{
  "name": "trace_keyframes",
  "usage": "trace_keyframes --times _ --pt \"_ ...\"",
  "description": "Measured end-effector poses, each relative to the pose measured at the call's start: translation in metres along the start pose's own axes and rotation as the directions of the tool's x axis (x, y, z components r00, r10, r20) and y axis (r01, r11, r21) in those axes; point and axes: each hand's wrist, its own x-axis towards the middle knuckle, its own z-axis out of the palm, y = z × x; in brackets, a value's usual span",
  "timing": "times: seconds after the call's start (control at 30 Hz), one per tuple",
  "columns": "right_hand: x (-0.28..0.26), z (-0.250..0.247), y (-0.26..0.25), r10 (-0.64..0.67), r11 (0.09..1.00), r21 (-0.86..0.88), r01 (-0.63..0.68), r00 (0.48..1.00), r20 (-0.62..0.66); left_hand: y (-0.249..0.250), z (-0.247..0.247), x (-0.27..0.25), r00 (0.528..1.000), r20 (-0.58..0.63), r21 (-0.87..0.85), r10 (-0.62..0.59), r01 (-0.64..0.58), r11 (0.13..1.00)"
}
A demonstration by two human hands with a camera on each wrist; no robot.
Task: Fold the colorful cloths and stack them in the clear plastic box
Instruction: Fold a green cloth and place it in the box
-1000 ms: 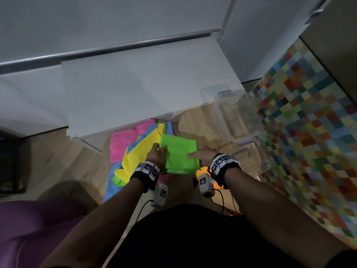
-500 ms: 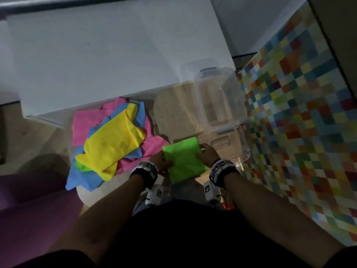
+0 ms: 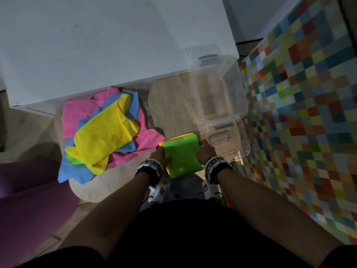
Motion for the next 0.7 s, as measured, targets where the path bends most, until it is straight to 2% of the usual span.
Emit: trace_keyframes --times 0.1,0.2,0.27,0.37,0.43,0.5,0.57,0.7 --pt "0.001 -0.002 0.002 -0.022 1.000 0.000 0.022 1.000 -0.003 0.001 -0.003 0.003 1.000 -0.027 0.027 0.000 0.001 1.000" --pt "0.001 -0.004 0.003 -0.062 0.998 -0.016 0.061 0.997 -0.038 0.001 -0.006 0.003 0.986 -0.156 -0.060 -0.065 0.056 0.997" --pt "-0.002 -0.005 0.003 -0.082 0.997 0.001 0.082 0.991 -0.110 0.000 -0.008 0.003 0.963 -0.246 -0.136 -0.114 0.082 0.987" --pt "-0.005 -0.008 0.002 -0.033 0.998 0.053 0.045 0.977 -0.212 -0.003 -0.011 0.009 0.955 -0.273 -0.193 -0.115 0.063 0.979" --pt "-0.002 -0.009 0.003 -0.049 0.999 -0.004 0.050 0.985 -0.164 -0.010 -0.012 0.017 0.956 -0.270 -0.203 -0.111 0.056 0.978" --pt "0.000 -0.013 0.002 -0.129 0.990 -0.067 0.125 0.990 -0.060 -0.013 -0.011 0.020 0.959 -0.266 -0.208 -0.100 0.044 0.977" --pt "-0.001 -0.013 0.000 -0.163 0.983 -0.095 0.159 0.986 -0.031 -0.006 -0.016 0.013 0.953 -0.295 -0.235 -0.072 0.001 0.972" --pt "-0.004 -0.008 0.000 -0.170 0.985 0.015 0.170 0.985 0.006 0.003 -0.020 0.007 0.950 -0.305 -0.277 -0.058 -0.030 0.960"
